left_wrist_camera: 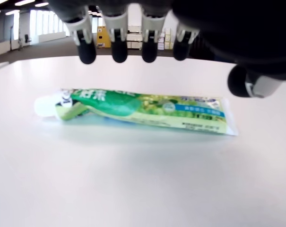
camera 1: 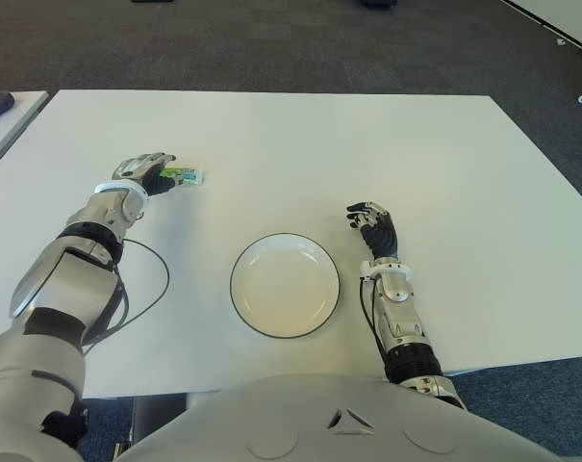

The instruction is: Put the toothpaste on the table into the plate.

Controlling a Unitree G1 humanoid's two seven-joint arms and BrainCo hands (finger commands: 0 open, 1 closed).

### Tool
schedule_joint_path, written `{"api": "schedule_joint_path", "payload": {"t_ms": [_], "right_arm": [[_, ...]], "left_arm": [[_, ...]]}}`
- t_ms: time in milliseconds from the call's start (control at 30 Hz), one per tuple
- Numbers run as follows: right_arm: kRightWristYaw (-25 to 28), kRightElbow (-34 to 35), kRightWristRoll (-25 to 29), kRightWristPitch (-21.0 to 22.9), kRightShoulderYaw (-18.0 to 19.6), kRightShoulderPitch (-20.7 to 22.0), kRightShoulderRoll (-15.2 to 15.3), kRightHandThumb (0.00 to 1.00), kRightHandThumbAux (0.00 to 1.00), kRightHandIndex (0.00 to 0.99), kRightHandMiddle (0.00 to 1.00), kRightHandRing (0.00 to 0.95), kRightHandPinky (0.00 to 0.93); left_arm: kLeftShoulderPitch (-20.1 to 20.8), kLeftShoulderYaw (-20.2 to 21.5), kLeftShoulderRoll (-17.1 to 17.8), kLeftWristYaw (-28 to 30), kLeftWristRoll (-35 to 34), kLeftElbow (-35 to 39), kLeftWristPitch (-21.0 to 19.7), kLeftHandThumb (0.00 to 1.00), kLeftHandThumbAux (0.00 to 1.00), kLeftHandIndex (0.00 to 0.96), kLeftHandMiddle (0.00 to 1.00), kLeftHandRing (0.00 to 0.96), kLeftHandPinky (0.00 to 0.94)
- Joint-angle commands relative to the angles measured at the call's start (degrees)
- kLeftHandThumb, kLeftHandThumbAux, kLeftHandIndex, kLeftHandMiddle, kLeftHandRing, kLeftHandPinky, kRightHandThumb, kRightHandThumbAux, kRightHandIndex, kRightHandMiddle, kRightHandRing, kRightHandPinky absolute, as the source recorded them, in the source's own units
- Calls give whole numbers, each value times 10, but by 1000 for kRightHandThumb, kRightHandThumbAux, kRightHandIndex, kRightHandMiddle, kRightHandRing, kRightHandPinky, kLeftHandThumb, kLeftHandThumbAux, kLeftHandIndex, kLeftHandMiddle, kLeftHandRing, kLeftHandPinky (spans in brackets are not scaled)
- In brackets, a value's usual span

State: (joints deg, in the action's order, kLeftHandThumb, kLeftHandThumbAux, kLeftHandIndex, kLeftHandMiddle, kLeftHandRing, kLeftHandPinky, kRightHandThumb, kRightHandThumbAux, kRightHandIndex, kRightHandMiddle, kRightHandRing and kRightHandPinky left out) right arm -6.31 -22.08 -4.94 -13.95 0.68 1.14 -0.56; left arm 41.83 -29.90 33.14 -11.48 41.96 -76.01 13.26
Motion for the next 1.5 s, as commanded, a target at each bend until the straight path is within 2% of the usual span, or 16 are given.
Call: {"api": "schedule_joint_path", "payload": {"t_ms": [33, 600, 900, 1100, 1500], "right_arm": [[-1, -2, -1, -3, 1, 5, 2, 710, 733, 419, 414, 407, 423], [-4, 3, -4, -1, 0, 2, 4, 710, 732, 420, 418, 405, 422], [-2, 4, -3, 3, 0, 3, 7, 708, 733, 418, 412, 403, 419], [-2, -1, -5, -1, -1, 5, 10, 708, 733, 418, 413, 404, 420], [-1, -3, -3, -3, 2, 2, 13, 708, 732, 418, 410, 397, 414]], "left_arm": [[20, -31, 8, -8, 36, -11, -17, 527, 204, 0, 0, 0, 0], [47, -86, 5, 18, 81, -23, -59, 507, 237, 0, 0, 0, 0], [48, -100, -5, 40, 86, -31, -80, 527, 260, 0, 0, 0, 0], [40, -88, -21, 59, 71, -39, -99, 546, 278, 0, 0, 0, 0], [26, -47, -30, 86, 33, -40, -107, 585, 309, 0, 0, 0, 3]]}}
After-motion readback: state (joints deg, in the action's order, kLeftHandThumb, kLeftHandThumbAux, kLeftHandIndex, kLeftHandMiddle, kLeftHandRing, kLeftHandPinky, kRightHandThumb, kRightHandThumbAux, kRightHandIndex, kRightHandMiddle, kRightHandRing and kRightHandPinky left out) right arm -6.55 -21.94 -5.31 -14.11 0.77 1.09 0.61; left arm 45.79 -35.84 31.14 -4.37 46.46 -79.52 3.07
